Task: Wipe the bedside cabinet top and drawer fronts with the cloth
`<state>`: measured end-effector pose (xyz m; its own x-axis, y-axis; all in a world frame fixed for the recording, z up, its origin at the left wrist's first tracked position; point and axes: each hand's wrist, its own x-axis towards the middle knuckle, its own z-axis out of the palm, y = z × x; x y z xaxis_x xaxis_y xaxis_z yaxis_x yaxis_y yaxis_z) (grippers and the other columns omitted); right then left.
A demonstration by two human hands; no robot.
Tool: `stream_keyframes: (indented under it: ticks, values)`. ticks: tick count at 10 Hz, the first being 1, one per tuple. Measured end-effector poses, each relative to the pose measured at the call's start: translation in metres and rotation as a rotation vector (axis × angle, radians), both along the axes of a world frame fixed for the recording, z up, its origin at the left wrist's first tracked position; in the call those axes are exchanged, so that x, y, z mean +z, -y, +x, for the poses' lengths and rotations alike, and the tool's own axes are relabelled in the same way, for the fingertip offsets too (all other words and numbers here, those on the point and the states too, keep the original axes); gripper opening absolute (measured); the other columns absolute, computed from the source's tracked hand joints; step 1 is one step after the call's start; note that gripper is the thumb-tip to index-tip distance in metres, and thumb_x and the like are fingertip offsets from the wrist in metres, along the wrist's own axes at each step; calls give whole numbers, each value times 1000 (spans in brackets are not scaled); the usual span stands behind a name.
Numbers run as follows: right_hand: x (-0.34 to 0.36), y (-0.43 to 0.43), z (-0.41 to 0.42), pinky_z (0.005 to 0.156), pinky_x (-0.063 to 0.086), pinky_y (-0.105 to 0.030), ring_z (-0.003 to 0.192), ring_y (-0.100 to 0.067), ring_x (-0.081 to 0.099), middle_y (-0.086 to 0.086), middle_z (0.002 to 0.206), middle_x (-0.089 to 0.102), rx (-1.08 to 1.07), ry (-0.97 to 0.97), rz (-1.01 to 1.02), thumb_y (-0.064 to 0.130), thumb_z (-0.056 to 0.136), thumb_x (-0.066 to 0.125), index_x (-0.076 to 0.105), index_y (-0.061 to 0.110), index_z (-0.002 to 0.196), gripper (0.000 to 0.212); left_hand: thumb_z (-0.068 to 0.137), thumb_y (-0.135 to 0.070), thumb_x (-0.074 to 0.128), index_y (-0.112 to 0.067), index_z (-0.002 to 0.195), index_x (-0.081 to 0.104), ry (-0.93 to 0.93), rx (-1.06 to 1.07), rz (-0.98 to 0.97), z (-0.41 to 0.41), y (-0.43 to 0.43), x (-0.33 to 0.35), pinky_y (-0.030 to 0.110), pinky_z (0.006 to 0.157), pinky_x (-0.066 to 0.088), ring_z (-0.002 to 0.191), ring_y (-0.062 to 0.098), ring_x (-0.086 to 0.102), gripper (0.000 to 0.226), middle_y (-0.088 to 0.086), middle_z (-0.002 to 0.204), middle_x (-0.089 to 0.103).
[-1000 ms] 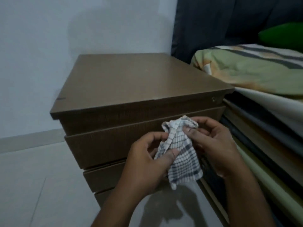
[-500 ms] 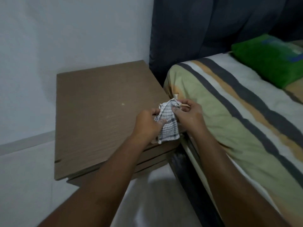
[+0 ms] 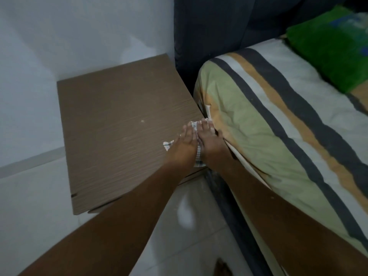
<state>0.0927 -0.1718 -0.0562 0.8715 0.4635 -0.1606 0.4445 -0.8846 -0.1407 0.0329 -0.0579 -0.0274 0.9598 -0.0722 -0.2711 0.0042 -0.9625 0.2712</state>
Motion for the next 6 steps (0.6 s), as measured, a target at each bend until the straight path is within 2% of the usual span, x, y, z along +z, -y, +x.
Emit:
stream_keyframes:
  ticks: [1, 2, 3, 4, 5, 6]
  values:
    - [-11, 2, -1, 119, 12, -51, 152, -29, 0, -10, 165, -1, 21, -21, -120, 29, 100, 44, -2, 8, 157, 76, 103, -7, 40, 1, 158, -7, -100, 6, -33, -3, 2, -4, 38, 125, -3, 155, 31, -13, 73, 19, 166, -16]
    - [-14, 3, -7, 114, 26, -55, 149, -35, 16, -17, 163, 15, 44, 65, -131, 27, 95, 54, 15, 3, 155, 76, 104, -11, 40, 2, 158, -7, -102, 11, -55, -2, 3, -9, 36, 125, -4, 155, 32, -11, 73, 21, 166, -15]
    - [-9, 2, -11, 113, 28, -55, 149, -37, 16, -19, 163, 14, 52, 48, -112, 26, 96, 52, 16, 3, 155, 73, 104, -14, 44, 1, 158, -6, -108, 14, -85, -1, -1, -13, 33, 124, -4, 156, 31, -9, 75, 20, 167, -13]
    - [-3, 2, -9, 117, 19, -55, 151, -35, 3, -17, 164, 0, 71, 12, -116, 30, 99, 47, 4, 4, 156, 77, 103, -19, 47, -1, 159, -8, -143, 5, -89, 6, -2, -12, 35, 124, -5, 156, 31, -12, 80, 17, 167, -16]
    - [11, 5, -11, 115, 23, -61, 149, -37, 15, -21, 162, 13, 67, 26, -86, 36, 97, 48, 16, 0, 155, 75, 102, -28, 50, -6, 160, -9, -72, 59, -77, -7, -10, 9, 52, 126, -3, 151, 40, -23, 86, 15, 164, -26]
    - [53, 18, -48, 115, 26, -52, 145, -36, 28, -20, 158, 28, 4, -22, 176, 37, 101, 29, 31, 5, 152, 60, 94, -12, 55, -12, 161, 9, 191, 86, -199, -85, -10, 16, 61, 121, 19, 154, 40, -9, 81, 14, 166, -18]
